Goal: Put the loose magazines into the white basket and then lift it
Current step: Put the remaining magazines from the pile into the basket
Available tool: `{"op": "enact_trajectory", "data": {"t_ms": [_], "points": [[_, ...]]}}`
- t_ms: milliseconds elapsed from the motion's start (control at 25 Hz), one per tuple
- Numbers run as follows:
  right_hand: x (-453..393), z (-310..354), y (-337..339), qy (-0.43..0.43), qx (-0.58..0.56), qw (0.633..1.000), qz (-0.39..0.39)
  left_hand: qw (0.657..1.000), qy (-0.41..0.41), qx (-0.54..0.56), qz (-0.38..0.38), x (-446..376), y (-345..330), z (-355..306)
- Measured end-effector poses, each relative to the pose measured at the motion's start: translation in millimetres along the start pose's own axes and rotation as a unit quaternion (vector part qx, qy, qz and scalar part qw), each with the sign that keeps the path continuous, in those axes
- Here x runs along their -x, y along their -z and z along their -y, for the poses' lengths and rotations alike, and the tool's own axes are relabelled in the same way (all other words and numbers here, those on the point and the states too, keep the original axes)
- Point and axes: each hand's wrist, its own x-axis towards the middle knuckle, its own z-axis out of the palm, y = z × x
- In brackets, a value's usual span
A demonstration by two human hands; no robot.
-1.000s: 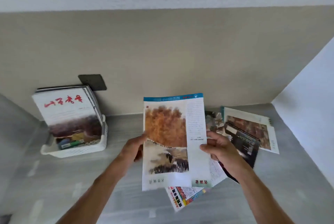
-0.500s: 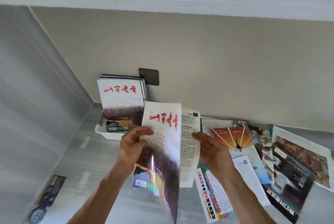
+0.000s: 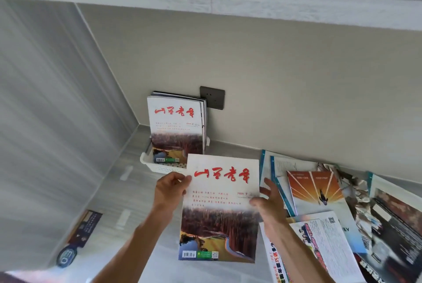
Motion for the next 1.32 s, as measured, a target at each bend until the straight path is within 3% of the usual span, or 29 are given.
{"op": "enact_trajectory", "data": {"t_ms": [160, 280, 400, 520, 640, 840, 1000, 1200, 1320], "points": [[-13, 14, -38, 0.007, 0.047, 0.999, 0.013, 0.997, -0.068, 0.04, 0.004, -14, 32, -13], [-20, 53, -82, 0.093, 0.074, 0.993, 0.019, 0.985, -0.166, 0.044, 0.011, -43, 60, -45], [-31, 93, -125, 0.194, 0.179, 0.964, 0.007, 0.975, -0.216, 0.043, 0.01, -83, 87, -89], [-41, 117, -161, 0.266, 0.285, 0.92, -0.045, 0.976, -0.218, 0.011, 0.0, -124, 105, -120], [-61, 117, -191, 0.255, 0.378, 0.883, -0.108, 0.986, -0.164, -0.028, 0.009, -164, 107, -121], [-102, 98, -213, 0.117, 0.312, 0.942, -0.042, 0.99, -0.054, -0.128, 0.028, -199, 101, -104], [-123, 86, -220, 0.039, 0.271, 0.962, -0.013, 0.977, -0.007, -0.195, 0.086, -204, 94, -97], [-121, 75, -226, 0.035, 0.153, 0.985, 0.068, 0.981, -0.025, -0.159, 0.112, -201, 90, -89], [-104, 66, -204, 0.023, 0.09, 0.994, 0.055, 0.986, -0.052, -0.129, 0.095, -171, 80, -70]]}}
